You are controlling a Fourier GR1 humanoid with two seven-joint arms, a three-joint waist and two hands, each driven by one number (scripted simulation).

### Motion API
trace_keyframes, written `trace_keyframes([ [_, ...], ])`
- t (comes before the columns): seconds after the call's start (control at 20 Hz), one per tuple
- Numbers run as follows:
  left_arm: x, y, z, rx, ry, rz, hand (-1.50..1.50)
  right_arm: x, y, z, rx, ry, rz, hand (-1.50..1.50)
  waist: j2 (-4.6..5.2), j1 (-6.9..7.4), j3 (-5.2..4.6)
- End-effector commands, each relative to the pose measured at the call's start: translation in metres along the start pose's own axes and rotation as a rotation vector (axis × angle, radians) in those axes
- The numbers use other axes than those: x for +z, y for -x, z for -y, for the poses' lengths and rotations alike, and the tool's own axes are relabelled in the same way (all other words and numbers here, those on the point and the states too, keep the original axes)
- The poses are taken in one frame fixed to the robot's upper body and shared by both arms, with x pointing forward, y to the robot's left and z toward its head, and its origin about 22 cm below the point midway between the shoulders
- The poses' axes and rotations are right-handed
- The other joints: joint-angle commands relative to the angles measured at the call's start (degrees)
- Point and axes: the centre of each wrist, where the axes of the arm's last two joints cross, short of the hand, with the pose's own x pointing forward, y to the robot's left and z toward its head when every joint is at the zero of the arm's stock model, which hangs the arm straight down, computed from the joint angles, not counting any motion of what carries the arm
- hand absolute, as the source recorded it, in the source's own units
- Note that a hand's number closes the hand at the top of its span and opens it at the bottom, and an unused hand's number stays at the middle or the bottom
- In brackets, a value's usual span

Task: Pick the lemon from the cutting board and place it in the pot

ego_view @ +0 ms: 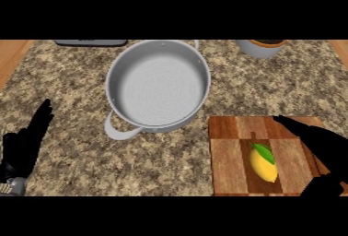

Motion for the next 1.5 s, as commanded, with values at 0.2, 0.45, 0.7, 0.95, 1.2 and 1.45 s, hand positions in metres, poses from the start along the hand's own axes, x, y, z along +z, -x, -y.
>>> trace_keyframes([
  [0.2,-0.005,0.007,0.017,-0.007,0.002,-0.006,0.0,-0.047,-0.028,-0.007,0.088,-0.081,-0.071,-1.5,0.04,-0.64,0.05],
  [0.45,0.0,0.004,-0.003,0.004,-0.029,-0.001,0.0,-0.041,-0.043,-0.032,0.102,-0.087,-0.086,-1.5,-0.21,-1.07,0.05],
  [0.7,0.009,0.0,-0.02,-0.001,-0.028,-0.008,0.0,-0.044,-0.043,-0.025,0.138,-0.128,-0.106,-1.5,-0.29,-1.03,0.05],
  [0.95,0.001,0.009,-0.006,-0.011,-0.024,-0.019,0.0,-0.067,-0.047,-0.029,0.123,-0.114,-0.121,-1.5,-0.17,-1.08,0.05],
  [1.2,0.017,0.006,-0.008,-0.005,-0.015,0.006,0.0,-0.067,-0.049,-0.046,0.161,-0.118,-0.157,-1.5,-0.24,-1.01,0.05],
  [1.45,-0.004,-0.008,-0.004,-0.005,-0.017,0.002,0.0,-0.083,-0.031,-0.061,0.136,-0.135,-0.159,-1.5,-0.18,-1.25,0.07],
])
